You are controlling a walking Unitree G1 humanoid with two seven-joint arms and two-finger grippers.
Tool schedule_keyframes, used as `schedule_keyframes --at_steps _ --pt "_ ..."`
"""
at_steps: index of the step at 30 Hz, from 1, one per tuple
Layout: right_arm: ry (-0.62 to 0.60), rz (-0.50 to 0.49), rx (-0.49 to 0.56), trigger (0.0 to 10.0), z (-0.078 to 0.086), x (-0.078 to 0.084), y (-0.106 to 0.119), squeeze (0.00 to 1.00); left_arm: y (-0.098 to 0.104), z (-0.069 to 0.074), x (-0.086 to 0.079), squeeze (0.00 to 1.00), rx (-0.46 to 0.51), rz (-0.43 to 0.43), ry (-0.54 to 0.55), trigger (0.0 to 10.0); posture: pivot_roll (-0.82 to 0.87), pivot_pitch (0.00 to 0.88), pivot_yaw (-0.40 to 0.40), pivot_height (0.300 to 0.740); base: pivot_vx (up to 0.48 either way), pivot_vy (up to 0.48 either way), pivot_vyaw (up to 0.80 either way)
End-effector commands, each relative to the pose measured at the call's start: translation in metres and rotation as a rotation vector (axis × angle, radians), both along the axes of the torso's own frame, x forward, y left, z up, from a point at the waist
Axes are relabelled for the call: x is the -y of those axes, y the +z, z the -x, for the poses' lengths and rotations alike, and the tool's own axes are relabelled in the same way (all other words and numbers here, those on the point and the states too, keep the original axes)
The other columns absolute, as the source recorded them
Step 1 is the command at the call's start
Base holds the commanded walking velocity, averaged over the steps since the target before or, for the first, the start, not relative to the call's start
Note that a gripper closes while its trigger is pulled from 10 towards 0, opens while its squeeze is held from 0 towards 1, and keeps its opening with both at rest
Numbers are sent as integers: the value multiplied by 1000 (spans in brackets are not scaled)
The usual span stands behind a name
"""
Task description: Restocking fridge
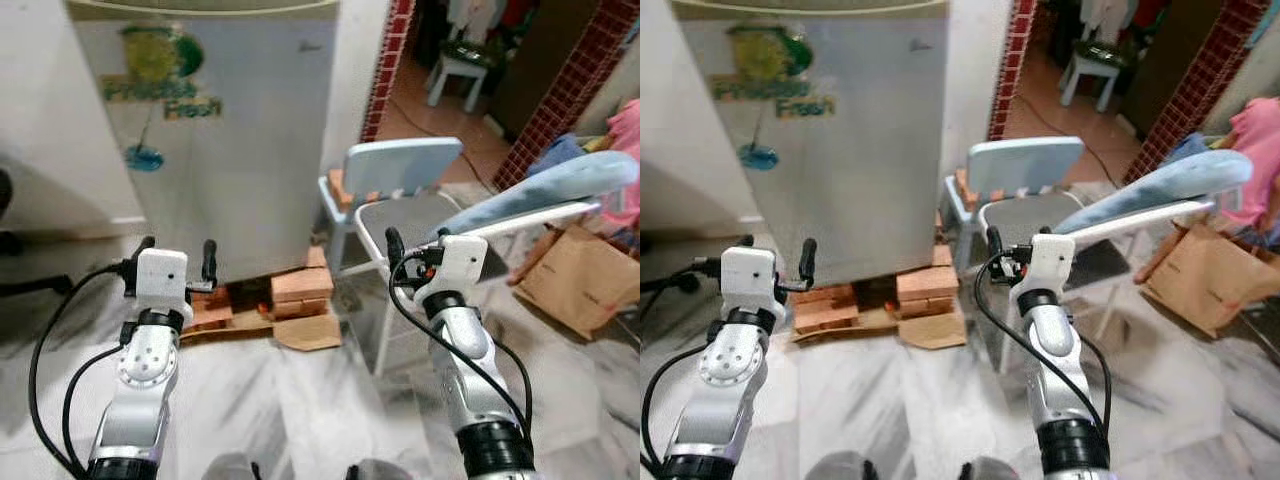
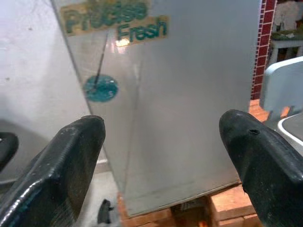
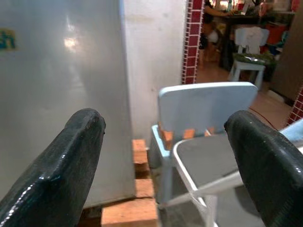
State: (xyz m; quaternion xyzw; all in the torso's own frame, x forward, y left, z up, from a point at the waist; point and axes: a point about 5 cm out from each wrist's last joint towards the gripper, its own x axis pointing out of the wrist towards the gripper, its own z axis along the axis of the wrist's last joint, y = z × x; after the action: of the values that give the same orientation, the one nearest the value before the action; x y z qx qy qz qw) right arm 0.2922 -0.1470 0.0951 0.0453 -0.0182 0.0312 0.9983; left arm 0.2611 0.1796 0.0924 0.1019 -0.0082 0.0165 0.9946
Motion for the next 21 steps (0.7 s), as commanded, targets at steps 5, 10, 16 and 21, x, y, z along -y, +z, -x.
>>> schedule_keyframes --at_steps 5,10,16,21 --pt "-32 24 -11 10000 4 13 -3 0 6 -3 10 0 43 -17 -50 10000 54 17 -67 740 0 96 0" --pt "-33 26 -12 10000 3 12 -3 0 6 -3 11 0 44 -17 -55 10000 56 18 -67 740 0 0 0" --pt "-33 15 -21 10000 3 11 -3 0 4 -3 11 0 30 -12 -52 10000 56 19 -66 740 0 69 0" --pt "-33 17 -21 10000 3 11 -4 0 2 -2 9 0 16 -9 -52 10000 55 21 -64 740 0 480 0"
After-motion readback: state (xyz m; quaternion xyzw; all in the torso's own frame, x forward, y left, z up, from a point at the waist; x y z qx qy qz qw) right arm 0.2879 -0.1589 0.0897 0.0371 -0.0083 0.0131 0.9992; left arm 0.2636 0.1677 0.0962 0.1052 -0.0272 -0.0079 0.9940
